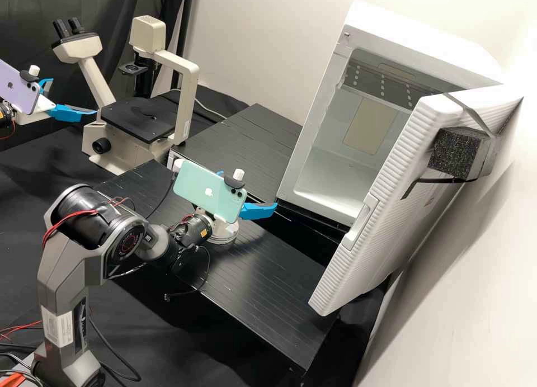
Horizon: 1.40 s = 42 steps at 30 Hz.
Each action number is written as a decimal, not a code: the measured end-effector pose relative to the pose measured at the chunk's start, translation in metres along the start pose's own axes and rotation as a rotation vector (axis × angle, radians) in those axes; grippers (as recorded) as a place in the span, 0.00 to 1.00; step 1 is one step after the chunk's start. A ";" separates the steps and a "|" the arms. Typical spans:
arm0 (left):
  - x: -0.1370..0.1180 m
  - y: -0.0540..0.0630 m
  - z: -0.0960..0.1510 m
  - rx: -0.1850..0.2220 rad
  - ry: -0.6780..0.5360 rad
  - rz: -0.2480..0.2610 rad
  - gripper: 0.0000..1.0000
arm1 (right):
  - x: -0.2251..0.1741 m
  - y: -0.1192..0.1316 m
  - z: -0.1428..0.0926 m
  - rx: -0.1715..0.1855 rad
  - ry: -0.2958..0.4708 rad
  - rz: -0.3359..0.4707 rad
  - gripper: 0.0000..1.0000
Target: Return the petri dish to the incubator.
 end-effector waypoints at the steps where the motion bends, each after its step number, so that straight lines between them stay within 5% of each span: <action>1: 0.000 0.000 0.000 0.000 0.000 0.000 1.00 | 0.000 0.000 0.000 0.000 0.000 0.000 1.00; 12: 0.000 0.000 0.000 0.000 0.000 0.000 1.00 | -0.014 0.001 0.007 -0.006 -0.012 0.004 1.00; 23: 0.000 0.000 0.000 0.000 0.000 0.000 1.00 | -0.096 0.016 0.006 0.050 0.104 0.161 1.00; 42: 0.000 0.000 0.000 0.000 0.000 0.000 1.00 | -0.128 -0.015 0.018 0.055 0.053 0.021 1.00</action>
